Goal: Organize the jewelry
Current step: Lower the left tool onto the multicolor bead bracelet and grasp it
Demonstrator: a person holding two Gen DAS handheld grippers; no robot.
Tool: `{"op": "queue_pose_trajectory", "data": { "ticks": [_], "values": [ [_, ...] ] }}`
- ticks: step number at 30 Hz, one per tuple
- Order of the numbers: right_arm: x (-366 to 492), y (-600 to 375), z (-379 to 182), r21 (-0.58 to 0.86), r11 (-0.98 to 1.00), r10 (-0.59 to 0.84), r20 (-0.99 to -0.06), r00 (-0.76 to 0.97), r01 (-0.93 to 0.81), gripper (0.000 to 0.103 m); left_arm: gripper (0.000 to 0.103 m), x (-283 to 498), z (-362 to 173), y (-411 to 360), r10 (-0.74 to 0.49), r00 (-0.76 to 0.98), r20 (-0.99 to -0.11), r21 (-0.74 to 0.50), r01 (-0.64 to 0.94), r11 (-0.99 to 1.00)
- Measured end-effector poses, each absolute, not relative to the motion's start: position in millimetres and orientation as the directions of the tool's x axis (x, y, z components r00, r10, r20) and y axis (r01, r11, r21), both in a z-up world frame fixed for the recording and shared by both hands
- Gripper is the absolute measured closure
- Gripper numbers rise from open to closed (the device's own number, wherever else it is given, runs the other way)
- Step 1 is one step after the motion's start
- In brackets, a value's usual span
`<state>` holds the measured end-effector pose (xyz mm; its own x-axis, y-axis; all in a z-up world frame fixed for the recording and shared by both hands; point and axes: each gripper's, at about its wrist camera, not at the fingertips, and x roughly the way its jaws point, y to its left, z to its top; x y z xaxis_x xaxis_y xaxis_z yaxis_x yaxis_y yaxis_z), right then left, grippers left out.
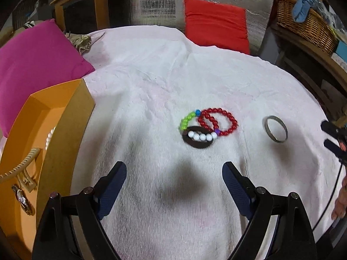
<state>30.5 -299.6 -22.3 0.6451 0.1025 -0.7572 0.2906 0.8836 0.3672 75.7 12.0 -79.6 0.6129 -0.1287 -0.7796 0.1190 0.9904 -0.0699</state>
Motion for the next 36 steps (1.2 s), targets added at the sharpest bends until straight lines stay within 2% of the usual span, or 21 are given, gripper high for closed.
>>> {"op": "queue_pose_trajectory", "data": {
  "ticks": [7, 15, 18, 22, 36],
  "values": [
    [30, -301, -22, 0.387, 0.878, 0.122, -0.753, 0.647, 0.284, 0.014, 0.013, 95, -87, -1, -0.114, 0.604, -0.789, -0.067, 0.099, 0.993],
    [29, -305, -20, 0.405, 0.871, 0.138, -0.744, 0.654, 0.278, 0.015, 0.013, 107, -88, -33, -0.120, 0.628, -0.769, -0.017, 0.167, 0.986],
    [29, -304, -19, 0.410, 0.872, 0.145, -0.738, 0.659, 0.268, 0.019, 0.013, 116, -89, -34, -0.132, 0.624, -0.770, -0.033, 0.167, 0.985],
    [37, -300, -23, 0.430, 0.870, 0.183, -0.735, 0.653, 0.241, 0.031, 0.013, 129, -92, -33, -0.165, 0.613, -0.773, -0.089, 0.153, 0.984],
    [52, -296, -40, 0.430, 0.864, 0.191, -0.763, 0.618, 0.263, 0.032, 0.013, 156, -111, -32, -0.127, 0.580, -0.805, -0.065, 0.126, 0.990]
  ]
}}
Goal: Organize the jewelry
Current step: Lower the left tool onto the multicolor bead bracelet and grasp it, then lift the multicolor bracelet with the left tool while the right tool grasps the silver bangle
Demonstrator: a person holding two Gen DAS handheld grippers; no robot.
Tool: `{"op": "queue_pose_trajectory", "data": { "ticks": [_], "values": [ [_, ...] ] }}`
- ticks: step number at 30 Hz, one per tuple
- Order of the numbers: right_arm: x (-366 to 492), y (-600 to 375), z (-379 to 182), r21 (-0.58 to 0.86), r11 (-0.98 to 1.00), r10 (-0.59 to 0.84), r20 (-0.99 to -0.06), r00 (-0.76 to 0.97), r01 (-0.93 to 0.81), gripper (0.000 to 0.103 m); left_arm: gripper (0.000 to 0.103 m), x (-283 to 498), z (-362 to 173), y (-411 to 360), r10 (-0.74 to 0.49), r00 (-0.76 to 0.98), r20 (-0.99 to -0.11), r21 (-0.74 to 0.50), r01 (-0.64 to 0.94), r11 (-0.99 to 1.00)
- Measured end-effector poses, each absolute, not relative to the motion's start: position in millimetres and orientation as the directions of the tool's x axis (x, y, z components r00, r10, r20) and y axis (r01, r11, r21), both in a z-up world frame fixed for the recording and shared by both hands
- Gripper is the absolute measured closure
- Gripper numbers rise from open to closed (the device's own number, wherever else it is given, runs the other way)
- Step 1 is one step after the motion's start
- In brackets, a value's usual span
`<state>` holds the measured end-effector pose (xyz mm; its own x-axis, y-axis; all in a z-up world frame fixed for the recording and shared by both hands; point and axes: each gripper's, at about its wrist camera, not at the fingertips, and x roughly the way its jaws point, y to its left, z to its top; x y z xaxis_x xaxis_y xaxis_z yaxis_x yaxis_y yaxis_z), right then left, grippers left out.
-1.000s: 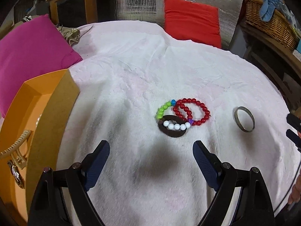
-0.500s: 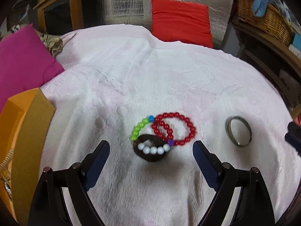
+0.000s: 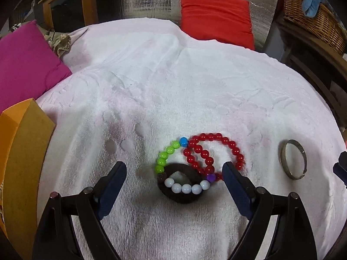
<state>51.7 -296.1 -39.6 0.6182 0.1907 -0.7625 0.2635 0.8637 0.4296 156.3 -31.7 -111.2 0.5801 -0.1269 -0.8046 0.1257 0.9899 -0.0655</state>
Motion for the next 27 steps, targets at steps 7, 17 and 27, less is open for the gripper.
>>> {"op": "queue_pose_trajectory", "data": {
  "ticks": [7, 17, 27],
  "values": [
    [60, -290, -44, 0.434, 0.868, 0.209, -0.758, 0.618, 0.239, 0.038, 0.029, 159, -112, -32, -0.150, 0.566, -0.810, -0.080, 0.147, 0.986],
    [81, -268, -56, 0.425, 0.885, 0.244, -0.771, 0.588, 0.190, 0.039, 0.070, 149, -105, -13, -0.228, 0.567, -0.792, -0.132, 0.205, 0.970],
    [86, -264, -61, 0.427, 0.885, 0.251, -0.776, 0.579, 0.188, 0.038, 0.090, 152, -117, 6, -0.199, 0.525, -0.827, -0.115, 0.189, 0.975]
  ]
}}
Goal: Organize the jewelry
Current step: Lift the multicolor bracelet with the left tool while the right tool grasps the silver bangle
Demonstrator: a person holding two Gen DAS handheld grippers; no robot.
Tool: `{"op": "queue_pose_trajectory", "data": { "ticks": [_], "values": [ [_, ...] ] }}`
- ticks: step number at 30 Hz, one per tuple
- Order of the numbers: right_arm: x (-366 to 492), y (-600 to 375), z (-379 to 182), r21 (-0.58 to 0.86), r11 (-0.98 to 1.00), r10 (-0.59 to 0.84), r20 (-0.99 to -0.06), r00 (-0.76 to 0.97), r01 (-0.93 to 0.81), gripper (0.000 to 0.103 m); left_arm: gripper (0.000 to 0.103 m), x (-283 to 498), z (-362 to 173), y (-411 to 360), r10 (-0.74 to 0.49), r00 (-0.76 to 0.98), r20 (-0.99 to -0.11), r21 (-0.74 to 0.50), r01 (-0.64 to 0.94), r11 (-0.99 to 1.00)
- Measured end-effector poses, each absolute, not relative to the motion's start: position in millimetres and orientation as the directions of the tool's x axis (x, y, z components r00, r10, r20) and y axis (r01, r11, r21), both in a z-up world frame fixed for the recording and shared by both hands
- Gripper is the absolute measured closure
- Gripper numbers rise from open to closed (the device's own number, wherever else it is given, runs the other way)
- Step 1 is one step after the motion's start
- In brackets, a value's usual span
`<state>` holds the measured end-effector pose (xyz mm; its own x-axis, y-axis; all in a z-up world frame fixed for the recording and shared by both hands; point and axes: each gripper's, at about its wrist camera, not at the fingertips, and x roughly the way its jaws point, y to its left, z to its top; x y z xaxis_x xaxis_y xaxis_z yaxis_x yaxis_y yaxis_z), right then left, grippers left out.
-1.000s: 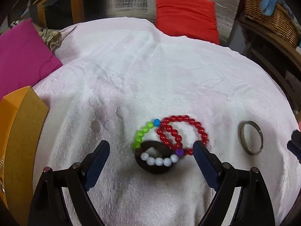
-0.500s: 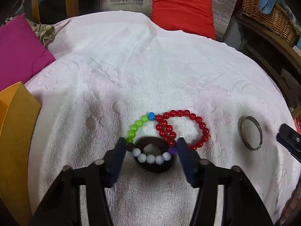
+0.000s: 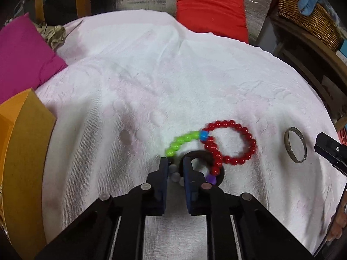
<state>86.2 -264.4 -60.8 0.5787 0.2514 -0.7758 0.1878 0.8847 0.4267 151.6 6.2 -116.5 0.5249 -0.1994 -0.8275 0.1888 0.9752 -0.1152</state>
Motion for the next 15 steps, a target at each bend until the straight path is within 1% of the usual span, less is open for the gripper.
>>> {"op": "queue_pose_trajectory", "data": {
  "ticks": [7, 15],
  "values": [
    [86, -263, -61, 0.423, 0.887, 0.251, -0.779, 0.575, 0.186, 0.038, 0.092, 145, -116, 12, -0.199, 0.504, -0.841, -0.102, 0.213, 0.972],
    [86, -262, -59, 0.428, 0.886, 0.260, -0.777, 0.573, 0.180, 0.038, 0.092, 120, -109, 16, -0.262, 0.411, -0.873, -0.133, 0.316, 0.939]
  ]
}}
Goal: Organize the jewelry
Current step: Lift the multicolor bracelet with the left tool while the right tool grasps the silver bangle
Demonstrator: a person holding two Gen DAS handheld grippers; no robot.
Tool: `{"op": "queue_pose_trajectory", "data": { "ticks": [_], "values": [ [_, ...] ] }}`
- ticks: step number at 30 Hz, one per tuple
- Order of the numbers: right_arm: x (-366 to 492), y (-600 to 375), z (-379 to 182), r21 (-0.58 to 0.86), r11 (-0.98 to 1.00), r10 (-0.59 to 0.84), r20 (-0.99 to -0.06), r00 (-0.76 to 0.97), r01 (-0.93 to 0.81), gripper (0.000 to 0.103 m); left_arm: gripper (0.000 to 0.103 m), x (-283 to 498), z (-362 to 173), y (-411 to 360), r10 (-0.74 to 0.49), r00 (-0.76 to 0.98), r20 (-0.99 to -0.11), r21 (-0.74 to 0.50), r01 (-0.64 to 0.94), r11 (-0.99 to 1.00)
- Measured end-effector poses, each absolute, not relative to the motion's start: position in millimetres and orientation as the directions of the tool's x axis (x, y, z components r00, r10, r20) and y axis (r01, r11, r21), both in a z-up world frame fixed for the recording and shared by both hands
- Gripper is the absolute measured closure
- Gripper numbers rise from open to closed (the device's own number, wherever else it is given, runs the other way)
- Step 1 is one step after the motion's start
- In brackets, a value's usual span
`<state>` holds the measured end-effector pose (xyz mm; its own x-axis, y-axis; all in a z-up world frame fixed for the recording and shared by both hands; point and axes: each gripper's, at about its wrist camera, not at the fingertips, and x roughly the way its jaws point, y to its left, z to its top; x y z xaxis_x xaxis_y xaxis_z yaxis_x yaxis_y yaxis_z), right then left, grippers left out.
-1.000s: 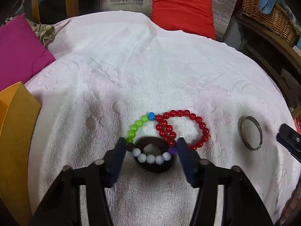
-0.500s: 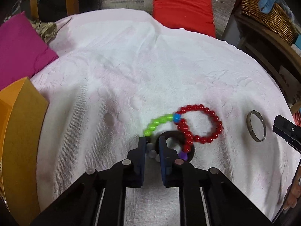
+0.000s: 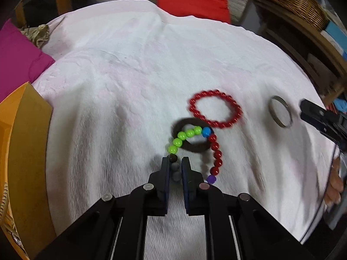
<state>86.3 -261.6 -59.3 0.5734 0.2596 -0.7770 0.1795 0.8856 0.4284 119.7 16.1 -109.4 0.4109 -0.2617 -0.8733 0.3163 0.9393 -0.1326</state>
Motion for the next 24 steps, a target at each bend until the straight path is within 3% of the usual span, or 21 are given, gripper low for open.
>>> {"op": "queue_pose_trajectory", "data": {
  "ticks": [3, 7, 11, 12, 14, 24],
  "values": [
    [87, -261, -59, 0.431, 0.885, 0.263, -0.776, 0.574, 0.177, 0.038, 0.091, 121, -108, 18, -0.276, 0.401, -0.874, -0.154, 0.310, 0.938],
    [87, -260, -60, 0.431, 0.885, 0.262, -0.776, 0.574, 0.178, 0.038, 0.076, 127, -110, 11, -0.287, 0.399, -0.871, -0.162, 0.318, 0.934],
    [87, -260, -59, 0.431, 0.885, 0.261, -0.775, 0.575, 0.179, 0.038, 0.076, 131, -115, -1, -0.259, 0.421, -0.869, -0.114, 0.339, 0.934],
    [87, -260, -59, 0.431, 0.884, 0.261, -0.775, 0.576, 0.179, 0.038, 0.077, 130, -115, -3, -0.250, 0.428, -0.868, -0.099, 0.344, 0.934],
    [87, -261, -58, 0.431, 0.885, 0.260, -0.772, 0.580, 0.177, 0.038, 0.094, 129, -114, -4, -0.241, 0.436, -0.867, -0.088, 0.343, 0.935],
    [85, -264, -54, 0.433, 0.884, 0.257, -0.764, 0.592, 0.176, 0.038, 0.094, 109, -94, 5, -0.282, 0.474, -0.834, -0.102, 0.371, 0.923]
  ]
}}
